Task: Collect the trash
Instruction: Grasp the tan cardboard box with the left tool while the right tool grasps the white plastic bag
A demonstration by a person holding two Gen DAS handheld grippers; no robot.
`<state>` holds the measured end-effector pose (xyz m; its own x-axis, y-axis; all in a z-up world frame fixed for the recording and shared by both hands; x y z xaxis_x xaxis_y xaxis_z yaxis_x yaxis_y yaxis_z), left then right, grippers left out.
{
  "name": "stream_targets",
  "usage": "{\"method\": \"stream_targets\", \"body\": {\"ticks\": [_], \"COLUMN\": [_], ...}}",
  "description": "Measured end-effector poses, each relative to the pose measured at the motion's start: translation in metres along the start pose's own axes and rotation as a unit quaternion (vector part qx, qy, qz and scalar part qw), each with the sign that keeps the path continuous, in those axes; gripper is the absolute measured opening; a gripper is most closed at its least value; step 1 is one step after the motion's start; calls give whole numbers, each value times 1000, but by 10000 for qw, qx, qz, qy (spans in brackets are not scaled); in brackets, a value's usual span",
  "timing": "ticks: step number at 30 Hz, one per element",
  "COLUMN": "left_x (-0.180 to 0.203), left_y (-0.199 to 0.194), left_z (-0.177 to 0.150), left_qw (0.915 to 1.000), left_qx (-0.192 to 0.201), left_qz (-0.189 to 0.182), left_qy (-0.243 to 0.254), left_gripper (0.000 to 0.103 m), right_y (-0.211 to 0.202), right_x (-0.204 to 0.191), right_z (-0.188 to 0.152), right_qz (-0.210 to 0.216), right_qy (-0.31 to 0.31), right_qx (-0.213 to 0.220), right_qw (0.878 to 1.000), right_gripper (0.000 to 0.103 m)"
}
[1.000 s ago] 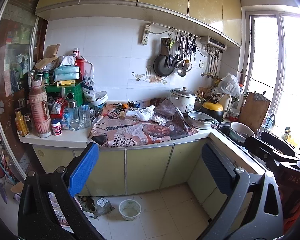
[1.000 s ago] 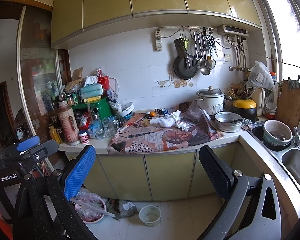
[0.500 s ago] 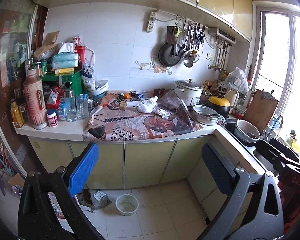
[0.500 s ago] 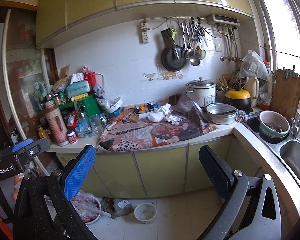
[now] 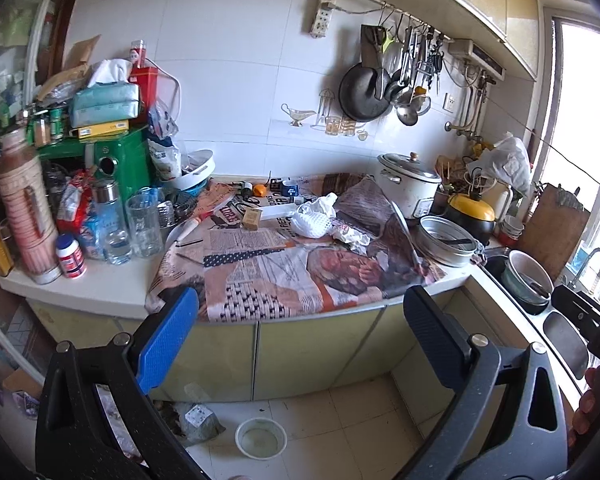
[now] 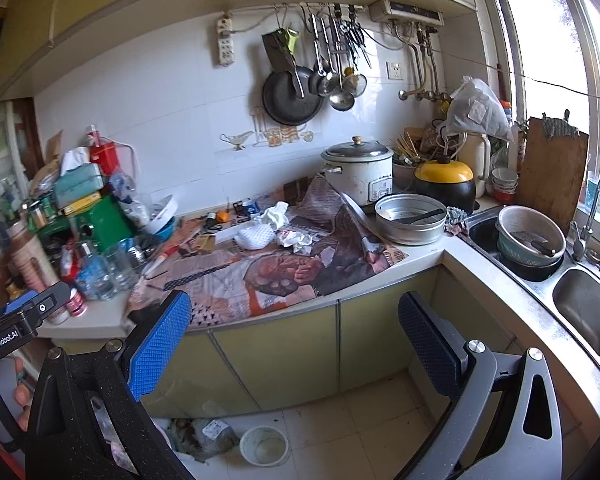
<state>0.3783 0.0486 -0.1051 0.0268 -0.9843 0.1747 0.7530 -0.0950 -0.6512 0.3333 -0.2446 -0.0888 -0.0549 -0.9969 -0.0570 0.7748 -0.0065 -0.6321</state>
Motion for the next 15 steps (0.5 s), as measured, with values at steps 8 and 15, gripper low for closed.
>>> {"method": "stream_targets", "body": {"ticks": [8, 15], "left_x": [-40, -64], "left_y": [102, 191], "left_z": [70, 100], "left_qw": [9993, 9965], "left_qx": [-371, -770], "left_qz": [50, 321], "left_qy": [96, 71], "left_gripper": [103, 103], "right_y": [72, 140], "right_x": [-13, -16], "right_z": [36, 65], "right_qz": [-290, -521], "right_qy": [396, 335], "right_qx": [-261, -623], "right_qw": [9985, 9961], "right_gripper": [103, 103]}}
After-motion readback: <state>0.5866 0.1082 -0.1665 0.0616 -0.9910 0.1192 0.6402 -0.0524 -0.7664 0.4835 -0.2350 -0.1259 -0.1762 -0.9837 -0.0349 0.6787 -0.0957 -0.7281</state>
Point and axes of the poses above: each gripper's, at about its wrist camera, not at the fingertips, and y roughly the way its jaws point, x to its right, z to its top, the point moved 7 cm from there along y, roughly the way its jaws point, and after that the axes turned 12 degrees about -x, right-handed, at the moved point
